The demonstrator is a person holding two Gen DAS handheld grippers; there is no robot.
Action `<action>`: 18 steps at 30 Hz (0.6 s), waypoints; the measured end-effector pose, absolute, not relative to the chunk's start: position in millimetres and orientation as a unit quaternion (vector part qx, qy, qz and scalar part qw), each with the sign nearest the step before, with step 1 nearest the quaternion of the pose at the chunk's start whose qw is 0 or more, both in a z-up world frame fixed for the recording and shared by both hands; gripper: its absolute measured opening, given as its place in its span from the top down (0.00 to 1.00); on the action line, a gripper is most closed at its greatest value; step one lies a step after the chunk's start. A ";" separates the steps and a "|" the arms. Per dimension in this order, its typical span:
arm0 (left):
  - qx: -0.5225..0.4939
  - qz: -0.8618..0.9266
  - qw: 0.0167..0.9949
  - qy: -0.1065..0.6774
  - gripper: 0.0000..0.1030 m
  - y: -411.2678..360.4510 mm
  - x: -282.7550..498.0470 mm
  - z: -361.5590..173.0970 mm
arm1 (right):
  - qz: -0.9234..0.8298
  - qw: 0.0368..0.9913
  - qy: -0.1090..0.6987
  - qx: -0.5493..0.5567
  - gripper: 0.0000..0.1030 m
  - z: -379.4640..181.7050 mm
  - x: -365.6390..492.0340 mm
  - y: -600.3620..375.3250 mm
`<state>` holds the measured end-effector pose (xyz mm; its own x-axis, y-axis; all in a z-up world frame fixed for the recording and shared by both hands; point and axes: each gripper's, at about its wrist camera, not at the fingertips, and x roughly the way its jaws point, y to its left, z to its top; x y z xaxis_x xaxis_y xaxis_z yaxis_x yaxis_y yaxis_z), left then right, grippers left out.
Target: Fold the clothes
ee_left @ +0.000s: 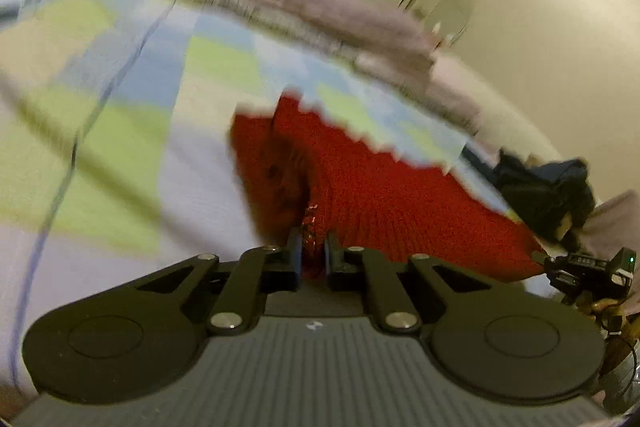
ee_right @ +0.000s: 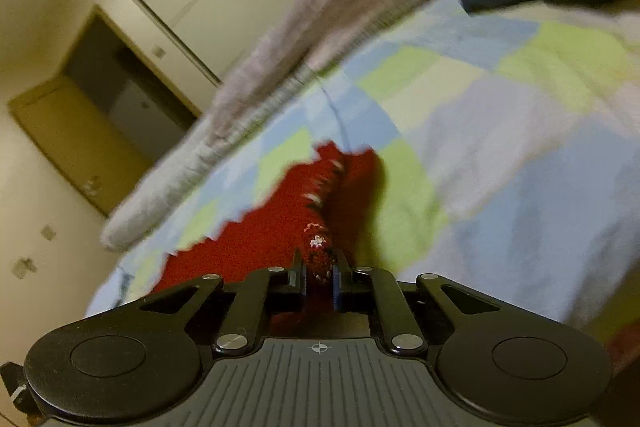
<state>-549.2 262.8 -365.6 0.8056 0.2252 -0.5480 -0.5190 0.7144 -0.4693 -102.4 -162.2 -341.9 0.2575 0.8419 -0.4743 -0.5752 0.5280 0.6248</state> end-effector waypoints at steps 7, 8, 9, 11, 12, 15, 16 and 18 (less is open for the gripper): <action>-0.325 0.221 0.884 0.252 0.76 256.5 -543.2 -375.2 | 0.445 0.775 0.431 0.127 0.64 -358.6 -111.4 -156.3; -0.312 0.220 0.888 0.256 0.74 256.4 -541.8 -368.2 | 0.447 0.780 0.426 0.106 0.58 -352.1 -113.3 -155.5; -0.298 0.219 0.892 0.260 0.73 256.2 -540.4 -361.2 | 0.449 0.785 0.419 0.086 0.54 -345.2 -115.2 -154.6; -0.287 0.214 0.899 0.253 0.68 259.9 -538.7 -347.9 | 0.458 0.793 0.395 0.073 0.54 -329.4 -114.1 -153.4; -0.292 0.212 0.901 0.241 0.66 265.9 -536.6 -341.6 | 0.460 0.792 0.392 0.086 0.54 -324.3 -110.4 -153.7; -0.307 0.203 0.903 0.221 0.63 286.2 -518.8 -329.7 | 0.466 0.786 0.388 0.118 0.54 -315.9 -94.7 -144.4; -0.311 0.197 0.903 0.222 0.63 293.3 -508.1 -328.8 | 0.468 0.785 0.388 0.122 0.54 -314.7 -87.9 -135.5; -0.322 0.195 0.898 0.228 0.63 305.6 -485.6 -331.2 | 0.471 0.781 0.391 0.123 0.54 -314.9 -77.6 -115.6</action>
<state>-485.6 305.6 -331.2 0.8195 0.2033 -0.5359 -0.4975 0.7165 -0.4890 -77.6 -115.6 -314.9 0.2505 0.8323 -0.4945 -0.6398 0.5257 0.5607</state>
